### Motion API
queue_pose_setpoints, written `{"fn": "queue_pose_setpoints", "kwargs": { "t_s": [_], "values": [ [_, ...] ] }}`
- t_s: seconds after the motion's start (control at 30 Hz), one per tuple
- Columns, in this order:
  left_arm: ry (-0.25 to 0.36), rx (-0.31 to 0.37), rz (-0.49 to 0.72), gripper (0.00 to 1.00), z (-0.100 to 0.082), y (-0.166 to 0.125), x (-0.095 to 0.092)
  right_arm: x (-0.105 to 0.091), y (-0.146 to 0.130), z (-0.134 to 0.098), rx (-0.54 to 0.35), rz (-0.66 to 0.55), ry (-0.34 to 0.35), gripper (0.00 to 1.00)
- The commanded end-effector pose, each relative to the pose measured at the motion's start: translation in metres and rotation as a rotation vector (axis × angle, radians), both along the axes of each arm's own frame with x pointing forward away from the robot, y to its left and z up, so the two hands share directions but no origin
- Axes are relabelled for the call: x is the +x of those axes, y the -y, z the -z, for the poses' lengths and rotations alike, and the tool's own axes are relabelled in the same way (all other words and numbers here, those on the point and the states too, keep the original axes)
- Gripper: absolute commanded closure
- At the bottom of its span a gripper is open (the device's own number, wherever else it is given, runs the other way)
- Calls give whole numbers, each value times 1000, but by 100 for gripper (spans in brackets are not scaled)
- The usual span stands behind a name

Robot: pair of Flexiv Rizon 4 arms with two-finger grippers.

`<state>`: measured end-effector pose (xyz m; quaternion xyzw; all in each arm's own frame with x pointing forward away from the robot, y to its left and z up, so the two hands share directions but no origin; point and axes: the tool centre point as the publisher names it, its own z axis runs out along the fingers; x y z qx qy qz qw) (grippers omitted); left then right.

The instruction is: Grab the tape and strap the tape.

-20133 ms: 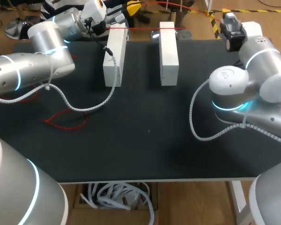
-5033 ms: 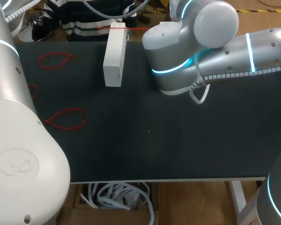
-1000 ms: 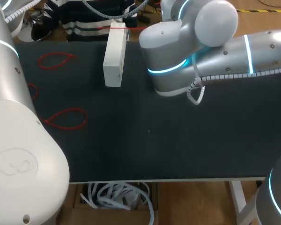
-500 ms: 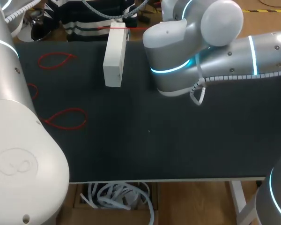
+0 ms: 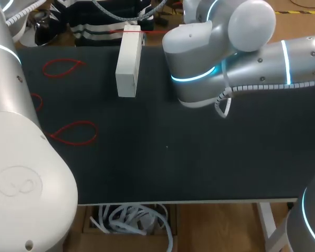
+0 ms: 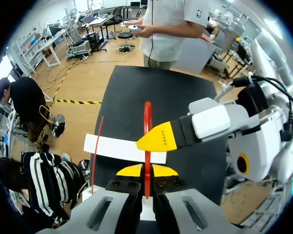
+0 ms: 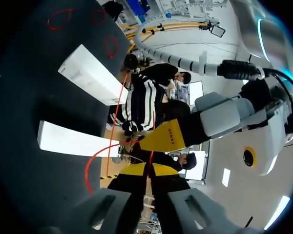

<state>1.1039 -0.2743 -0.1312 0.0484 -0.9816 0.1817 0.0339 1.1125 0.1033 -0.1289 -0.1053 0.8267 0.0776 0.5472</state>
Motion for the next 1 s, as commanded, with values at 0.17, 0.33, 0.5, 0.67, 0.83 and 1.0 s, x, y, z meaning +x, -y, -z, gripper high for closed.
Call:
{"fn": "queue_pose_setpoints", "kwargs": {
  "t_s": [0.17, 0.33, 0.5, 0.67, 0.83, 1.0],
  "values": [
    [-3, 6, -1, 100, -2, 1, 1, -3, 7, -2, 8, 7, -14, 0],
    [-3, 6, -1, 100, -2, 1, 1, -13, 18, 0, 30, 6, -37, 0],
    [-3, 6, -1, 100, -2, 1, 1, -26, 40, -2, 62, 6, -67, 0],
    [-3, 6, -1, 100, -2, 1, 1, -27, 83, 2, 134, 72, -140, 0],
    [-3, 6, -1, 100, -2, 1, 1, -9, 127, 10, 182, 31, -158, 0],
    [-3, 6, -1, 100, -2, 1, 1, 15, 157, 17, 258, -25, -172, 0]
  ]
}}
